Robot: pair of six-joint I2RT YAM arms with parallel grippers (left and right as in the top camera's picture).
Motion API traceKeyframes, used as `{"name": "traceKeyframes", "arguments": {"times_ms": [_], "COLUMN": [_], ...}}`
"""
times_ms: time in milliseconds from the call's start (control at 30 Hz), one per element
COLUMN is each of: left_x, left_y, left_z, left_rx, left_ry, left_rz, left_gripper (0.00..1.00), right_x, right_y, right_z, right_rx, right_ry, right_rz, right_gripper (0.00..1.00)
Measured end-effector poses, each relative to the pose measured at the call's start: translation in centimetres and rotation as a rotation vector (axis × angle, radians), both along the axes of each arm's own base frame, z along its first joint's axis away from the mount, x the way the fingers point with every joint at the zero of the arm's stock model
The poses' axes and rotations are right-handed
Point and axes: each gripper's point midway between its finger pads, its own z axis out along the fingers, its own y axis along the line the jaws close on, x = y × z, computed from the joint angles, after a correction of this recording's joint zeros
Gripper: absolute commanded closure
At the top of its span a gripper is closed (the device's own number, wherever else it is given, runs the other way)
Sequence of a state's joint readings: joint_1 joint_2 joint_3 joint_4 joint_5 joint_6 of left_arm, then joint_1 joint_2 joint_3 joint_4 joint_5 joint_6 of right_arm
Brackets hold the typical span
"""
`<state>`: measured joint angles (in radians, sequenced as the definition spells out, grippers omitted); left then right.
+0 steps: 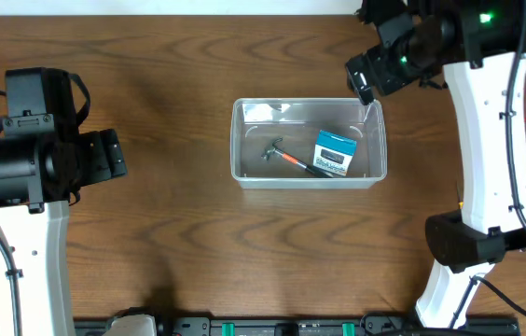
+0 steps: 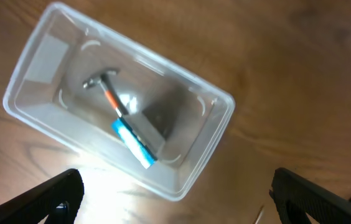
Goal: Pack container
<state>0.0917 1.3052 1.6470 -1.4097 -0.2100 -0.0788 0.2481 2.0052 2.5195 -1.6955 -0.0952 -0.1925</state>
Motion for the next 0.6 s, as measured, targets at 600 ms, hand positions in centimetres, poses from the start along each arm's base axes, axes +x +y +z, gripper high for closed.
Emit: {"name": "traceKeyframes", "arguments": {"times_ms": [600], "left_x": [0.3], "left_y": [0.0], "left_z": [0.1], "left_rx": [0.001], "left_ry": [-0.012], "left_rz": [0.0], "left_gripper": [0.02], "right_x": [-4.5], "right_y": [0.6], "right_z": [-9.5], "right_rx": [-0.119], "right_ry": [0.354], "right_rz": [-0.019], "right_gripper": [0.01]}}
